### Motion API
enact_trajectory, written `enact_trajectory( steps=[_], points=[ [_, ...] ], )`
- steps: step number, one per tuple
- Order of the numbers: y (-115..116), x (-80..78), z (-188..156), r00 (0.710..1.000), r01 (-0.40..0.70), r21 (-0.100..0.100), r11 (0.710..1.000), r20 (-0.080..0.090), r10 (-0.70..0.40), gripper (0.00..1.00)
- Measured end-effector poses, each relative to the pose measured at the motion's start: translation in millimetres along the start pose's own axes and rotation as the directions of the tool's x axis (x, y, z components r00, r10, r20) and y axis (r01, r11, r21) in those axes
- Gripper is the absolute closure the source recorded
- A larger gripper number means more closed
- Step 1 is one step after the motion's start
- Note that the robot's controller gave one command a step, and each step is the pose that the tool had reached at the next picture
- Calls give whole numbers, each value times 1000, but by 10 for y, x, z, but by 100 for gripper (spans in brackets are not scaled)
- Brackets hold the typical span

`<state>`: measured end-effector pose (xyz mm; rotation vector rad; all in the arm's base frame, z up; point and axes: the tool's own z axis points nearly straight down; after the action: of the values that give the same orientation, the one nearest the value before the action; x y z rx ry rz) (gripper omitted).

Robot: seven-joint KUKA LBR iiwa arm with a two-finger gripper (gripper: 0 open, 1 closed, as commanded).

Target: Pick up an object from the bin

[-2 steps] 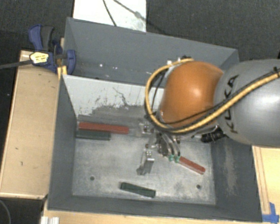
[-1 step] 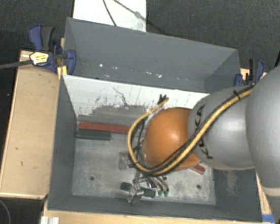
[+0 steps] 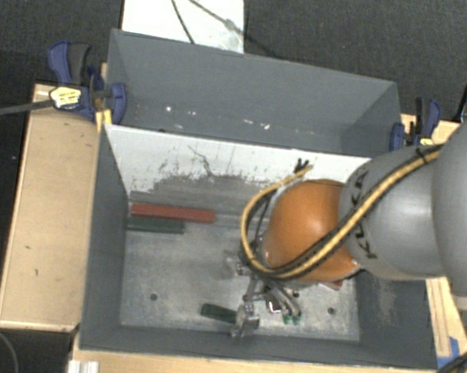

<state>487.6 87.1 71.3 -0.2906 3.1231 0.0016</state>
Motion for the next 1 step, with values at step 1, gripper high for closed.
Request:
enact_trajectory(
  steps=[1],
  points=[
    [15, 16, 9, 1000, -3, 0, 1000, -4, 3, 100]
  ],
)
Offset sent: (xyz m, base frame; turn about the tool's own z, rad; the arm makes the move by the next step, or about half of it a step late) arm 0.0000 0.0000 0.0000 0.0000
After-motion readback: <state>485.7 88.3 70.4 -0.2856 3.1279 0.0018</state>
